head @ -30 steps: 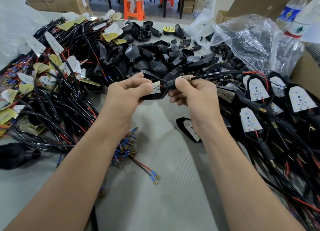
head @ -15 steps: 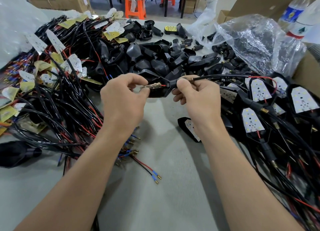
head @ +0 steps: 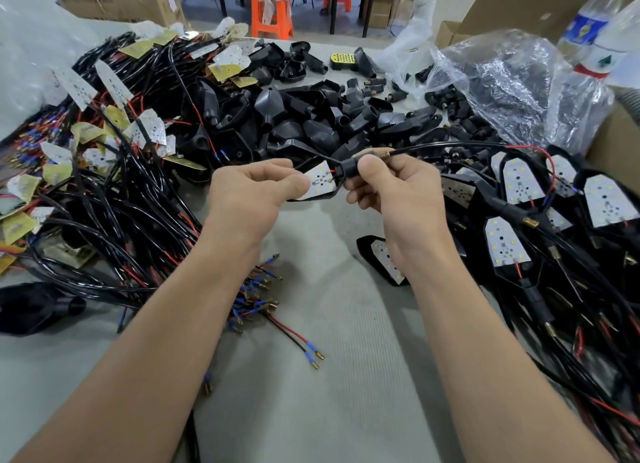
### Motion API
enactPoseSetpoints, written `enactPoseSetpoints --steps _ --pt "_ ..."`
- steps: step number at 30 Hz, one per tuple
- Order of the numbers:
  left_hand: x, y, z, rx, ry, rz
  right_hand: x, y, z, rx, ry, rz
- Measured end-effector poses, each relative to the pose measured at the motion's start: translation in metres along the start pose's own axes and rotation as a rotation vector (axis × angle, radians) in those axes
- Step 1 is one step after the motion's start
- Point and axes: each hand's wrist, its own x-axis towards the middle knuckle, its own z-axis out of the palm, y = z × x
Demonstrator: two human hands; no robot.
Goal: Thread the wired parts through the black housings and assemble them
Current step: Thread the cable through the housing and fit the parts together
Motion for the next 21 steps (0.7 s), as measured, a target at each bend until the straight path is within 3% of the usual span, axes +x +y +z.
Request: enactPoseSetpoints --steps 5,7,9,11,15,18,21 --pt "-0.003 -0.001 -0.004 0.299 0.275 0.407 -0.004 -0.004 0.003 0.027 -0.08 -0.014" --pt "0.002 -0.004 -0.004 0.22 0.148 0.305 -0.005 -0.005 0.004 0.042 -0.081 -0.027" --pt "0.004 -0.003 -0.002 -0.009 -0.092 -0.004 -0.006 -0.007 0.003 0.049 -0.06 -0.03" --pt "0.004 -0.003 -0.001 -0.115 -0.242 -0.203 -0.006 -0.008 0.002 -0.049 -0.018 -0.063" --pt "0.007 -0.007 -0.003 -0.173 -0.222 -0.243 -0.006 -0.006 0.003 -0.565 0.082 -0.098" --pt "0.009 -0.005 -0.004 -0.202 -0.147 -0.205 -0.012 -0.008 0.007 -0.925 0.279 -0.139" --pt "0.01 -0.001 -0.008 -0.215 -0.137 -0.209 -0.023 -0.016 0.014 -0.881 0.413 -0.535"
